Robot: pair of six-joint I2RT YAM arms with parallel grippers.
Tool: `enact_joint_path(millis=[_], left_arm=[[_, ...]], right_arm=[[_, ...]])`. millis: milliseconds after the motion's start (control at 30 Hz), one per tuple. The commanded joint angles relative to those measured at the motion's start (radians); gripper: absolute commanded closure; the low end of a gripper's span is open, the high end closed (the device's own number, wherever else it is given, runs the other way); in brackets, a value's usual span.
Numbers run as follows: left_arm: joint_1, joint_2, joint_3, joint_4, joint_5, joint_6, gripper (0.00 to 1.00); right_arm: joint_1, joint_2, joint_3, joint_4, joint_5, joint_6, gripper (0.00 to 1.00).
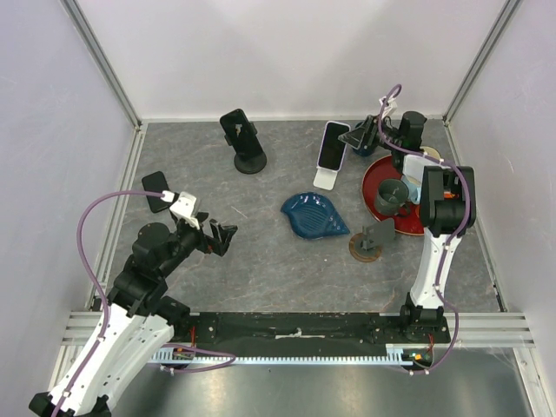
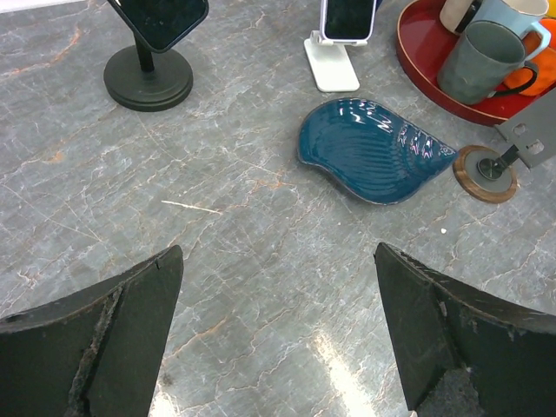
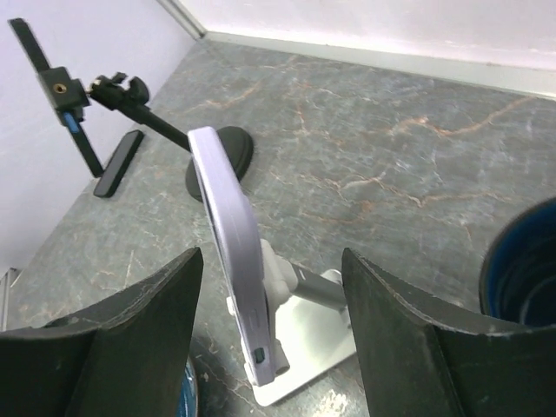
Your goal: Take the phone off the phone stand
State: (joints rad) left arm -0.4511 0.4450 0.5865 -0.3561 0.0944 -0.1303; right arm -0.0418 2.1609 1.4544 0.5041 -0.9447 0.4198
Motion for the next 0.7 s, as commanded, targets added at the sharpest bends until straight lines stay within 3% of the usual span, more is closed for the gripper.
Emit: enact_joint_path(millis=[0,367,667], left_arm=[[-0.003,0.011,0.016,0.042,-0.01,0.041,0.03],[-0.003,0.018,0.016,0.043,-0.007,0.043,0.03],[-0.003,0.018,0.016,0.045,-0.004,0.043,0.03]], right_arm=[[0.002,0.022,0.054,0.182,-0.094,0.068,0.29],[0.0,0.1,0.081,0.367,-0.144,0.227,0.4],[0.0,0.1,0.086,0.433,-0.158,0.267,0.71]])
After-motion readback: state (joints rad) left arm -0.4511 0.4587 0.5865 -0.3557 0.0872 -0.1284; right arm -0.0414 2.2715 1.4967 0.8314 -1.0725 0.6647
